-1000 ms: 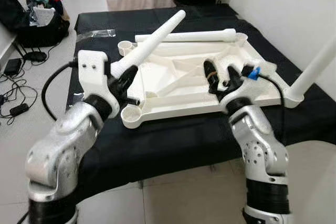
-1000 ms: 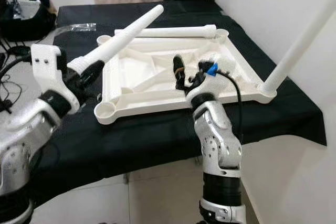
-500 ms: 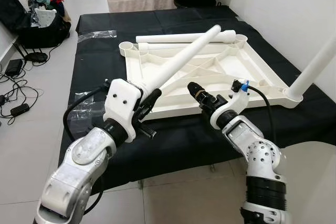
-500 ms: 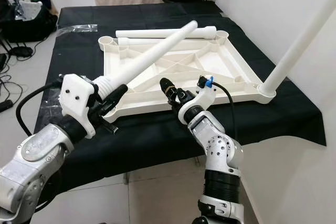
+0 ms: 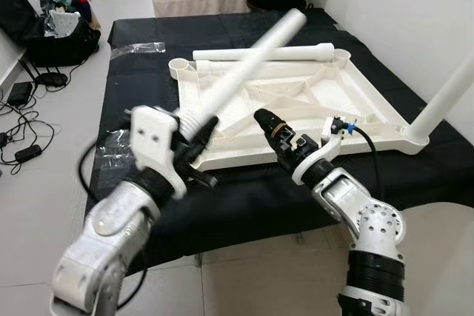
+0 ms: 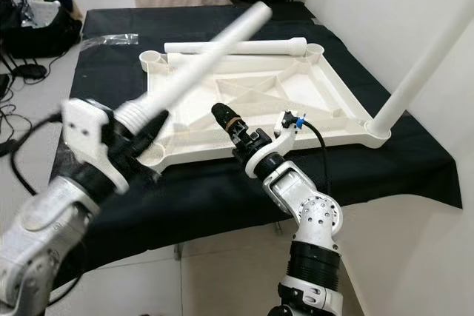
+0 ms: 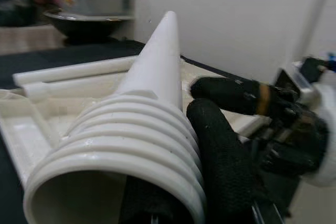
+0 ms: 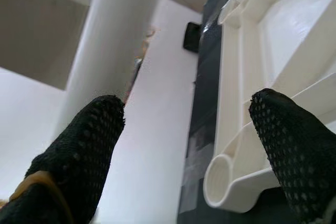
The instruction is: Building children table
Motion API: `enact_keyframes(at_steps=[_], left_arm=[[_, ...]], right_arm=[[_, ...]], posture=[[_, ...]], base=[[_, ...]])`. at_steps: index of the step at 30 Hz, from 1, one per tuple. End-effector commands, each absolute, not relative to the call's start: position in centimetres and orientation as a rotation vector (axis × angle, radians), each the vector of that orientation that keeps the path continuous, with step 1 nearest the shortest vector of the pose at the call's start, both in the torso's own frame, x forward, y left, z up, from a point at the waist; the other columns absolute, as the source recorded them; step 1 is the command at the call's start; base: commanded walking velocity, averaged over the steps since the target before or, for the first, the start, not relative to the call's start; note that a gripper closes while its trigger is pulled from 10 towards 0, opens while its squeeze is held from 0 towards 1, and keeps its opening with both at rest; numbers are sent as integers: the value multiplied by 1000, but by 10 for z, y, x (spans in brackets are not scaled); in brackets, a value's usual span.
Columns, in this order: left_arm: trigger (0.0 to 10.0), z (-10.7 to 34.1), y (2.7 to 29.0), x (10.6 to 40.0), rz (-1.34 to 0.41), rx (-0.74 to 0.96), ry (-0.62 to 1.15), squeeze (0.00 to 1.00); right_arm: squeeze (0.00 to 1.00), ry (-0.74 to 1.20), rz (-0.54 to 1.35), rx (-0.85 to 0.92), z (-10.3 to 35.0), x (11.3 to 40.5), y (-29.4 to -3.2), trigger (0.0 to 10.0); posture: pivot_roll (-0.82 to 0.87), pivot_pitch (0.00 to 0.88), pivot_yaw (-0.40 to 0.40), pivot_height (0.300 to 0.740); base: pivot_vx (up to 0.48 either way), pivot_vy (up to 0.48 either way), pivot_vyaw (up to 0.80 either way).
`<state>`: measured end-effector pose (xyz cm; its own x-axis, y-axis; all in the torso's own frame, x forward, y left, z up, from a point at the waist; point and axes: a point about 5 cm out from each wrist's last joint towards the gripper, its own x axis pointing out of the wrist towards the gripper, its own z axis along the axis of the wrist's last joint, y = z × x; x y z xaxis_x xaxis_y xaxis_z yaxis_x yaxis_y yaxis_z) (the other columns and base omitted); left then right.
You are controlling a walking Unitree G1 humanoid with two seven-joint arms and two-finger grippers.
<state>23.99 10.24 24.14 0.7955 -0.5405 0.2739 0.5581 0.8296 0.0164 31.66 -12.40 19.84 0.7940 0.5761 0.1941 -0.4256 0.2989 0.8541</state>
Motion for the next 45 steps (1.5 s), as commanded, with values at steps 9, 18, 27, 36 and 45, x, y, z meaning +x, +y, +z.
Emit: enact_keyframes(at_steps=[9, 18, 27, 36, 45], left_arm=[[10000, 239, 85, 223, -755, -74, -267, 0], [10000, 243, 91, 225, -705, -59, -300, 0], [10000, 247, 97, 229, -684, -36, -317, 0], [10000, 240, 94, 224, -700, -44, -289, 0], [10000, 236, 83, 220, -748, -72, -270, 0]], right_arm=[[0, 171, 731, 1189, 197, 318, -125, 10000], [0, 169, 584, 1187, 184, 332, -147, 10000], [0, 160, 526, 1231, 174, 333, -163, 10000], [0, 26, 649, 1331, 198, 333, -171, 10000], [0, -21, 905, 1373, 225, 321, -152, 10000]], posture=[[62, 122, -95, 740], [65, 115, -102, 740], [62, 113, -99, 740], [64, 122, -99, 740], [63, 125, -98, 740]], base=[[0, 0, 0], [0, 0, 0], [0, 0, 0], [0, 0, 0], [0, 0, 0]])
